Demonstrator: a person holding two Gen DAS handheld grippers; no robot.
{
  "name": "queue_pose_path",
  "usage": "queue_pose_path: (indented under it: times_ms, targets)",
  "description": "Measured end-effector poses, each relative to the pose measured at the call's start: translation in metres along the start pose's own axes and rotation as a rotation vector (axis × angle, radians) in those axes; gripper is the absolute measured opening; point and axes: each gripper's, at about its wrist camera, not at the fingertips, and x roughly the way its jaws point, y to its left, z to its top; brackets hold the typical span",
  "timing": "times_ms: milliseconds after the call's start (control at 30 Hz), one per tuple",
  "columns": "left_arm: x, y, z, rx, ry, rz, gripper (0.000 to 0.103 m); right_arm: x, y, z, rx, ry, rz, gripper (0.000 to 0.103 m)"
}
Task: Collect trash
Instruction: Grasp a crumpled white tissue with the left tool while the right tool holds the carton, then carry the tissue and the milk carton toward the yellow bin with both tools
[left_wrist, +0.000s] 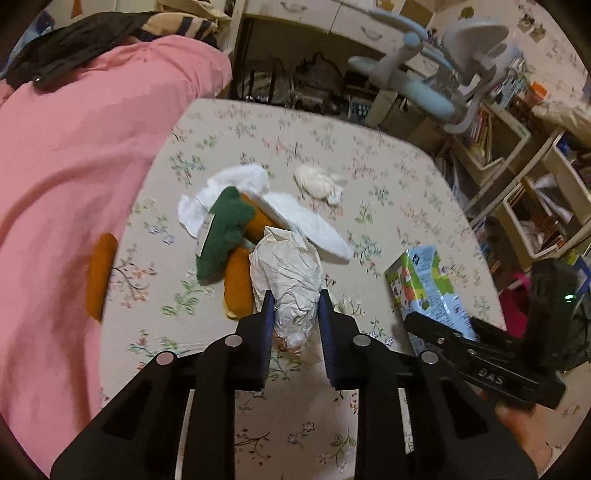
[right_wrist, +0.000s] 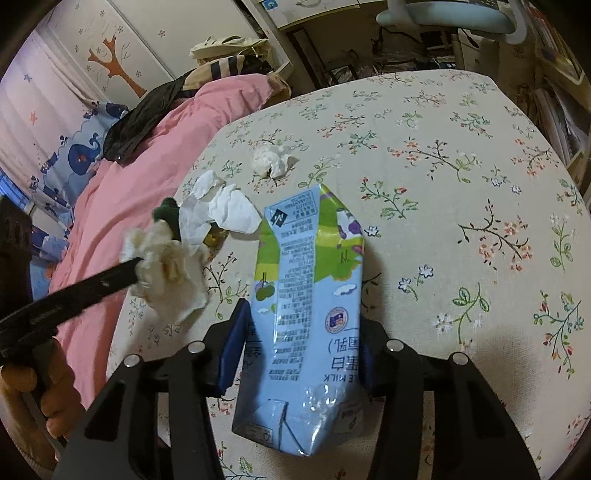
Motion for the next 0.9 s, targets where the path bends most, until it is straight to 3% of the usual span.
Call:
queue_pose_path:
  times_ms: [367, 500, 667, 900]
  targets:
    - [-0.058, 0.045, 0.003, -0.073, -0.124, -0.129, 0.021, -0.012, 0.004, 0.0, 0.026, -0.039, 0.062, 0.05]
    - [-0.082, 0.061, 0.003, -0.113, -0.189, -0.137, 0.021, -0.017, 0.005, 0.0, 0.028, -0.049, 0.089, 0.05]
    - [-0.091, 0.065, -0.004, -0.139, -0.198, -0.122, 0.021, -0.023, 0.005, -0.002, 0.028, -0.06, 0.11, 0.05]
    - [-0.101, 0.042, -0.01, -0.054, -0.214, -0.117, 0.021, -0.033, 0.002, -0.007, 0.034, -0.069, 0.143, 0.05]
